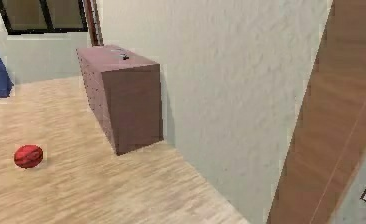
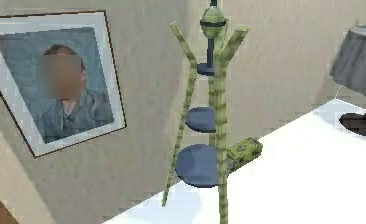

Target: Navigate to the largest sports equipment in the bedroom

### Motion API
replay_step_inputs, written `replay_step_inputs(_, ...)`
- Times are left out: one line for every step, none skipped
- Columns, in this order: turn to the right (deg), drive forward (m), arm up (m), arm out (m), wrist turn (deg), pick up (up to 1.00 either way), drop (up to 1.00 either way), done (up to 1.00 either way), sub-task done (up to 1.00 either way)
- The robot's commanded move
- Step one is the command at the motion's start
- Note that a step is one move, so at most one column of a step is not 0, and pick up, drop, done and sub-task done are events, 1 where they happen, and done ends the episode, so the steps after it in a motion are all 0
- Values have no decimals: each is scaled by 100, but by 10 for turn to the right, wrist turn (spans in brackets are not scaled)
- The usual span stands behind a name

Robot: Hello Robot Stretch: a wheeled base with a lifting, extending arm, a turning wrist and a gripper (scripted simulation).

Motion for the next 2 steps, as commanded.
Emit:
replay_step_inputs(-360,0,0,0,0,0,0,0,0)
replay_step_inputs(0,100,0,0,0,0,0,0,0)
